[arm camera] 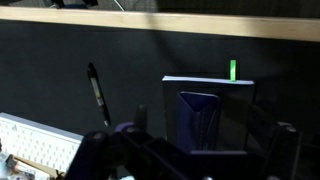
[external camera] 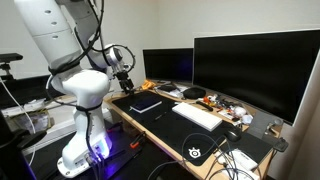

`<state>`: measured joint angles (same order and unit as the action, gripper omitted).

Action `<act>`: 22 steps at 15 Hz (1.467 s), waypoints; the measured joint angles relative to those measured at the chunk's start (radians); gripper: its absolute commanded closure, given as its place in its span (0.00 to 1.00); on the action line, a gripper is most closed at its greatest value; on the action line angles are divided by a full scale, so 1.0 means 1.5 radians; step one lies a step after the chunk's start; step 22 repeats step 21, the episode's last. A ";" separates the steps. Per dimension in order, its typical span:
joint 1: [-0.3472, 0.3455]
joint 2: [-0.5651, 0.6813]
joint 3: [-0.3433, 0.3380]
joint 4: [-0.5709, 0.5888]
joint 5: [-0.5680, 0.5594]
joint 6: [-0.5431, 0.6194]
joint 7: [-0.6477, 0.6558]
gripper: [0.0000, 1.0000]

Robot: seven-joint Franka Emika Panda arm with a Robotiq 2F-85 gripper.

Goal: Move the black book slightly to the left, and place the navy blue object, which is on the left on top of it

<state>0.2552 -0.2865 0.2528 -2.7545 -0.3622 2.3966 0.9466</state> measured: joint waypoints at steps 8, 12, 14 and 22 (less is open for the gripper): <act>-0.031 -0.114 0.043 -0.011 0.056 -0.080 0.120 0.00; -0.052 -0.152 0.044 -0.011 0.056 -0.121 0.149 0.00; -0.065 -0.165 0.044 -0.011 0.056 -0.132 0.158 0.00; -0.086 -0.177 0.044 -0.011 0.056 -0.140 0.159 0.00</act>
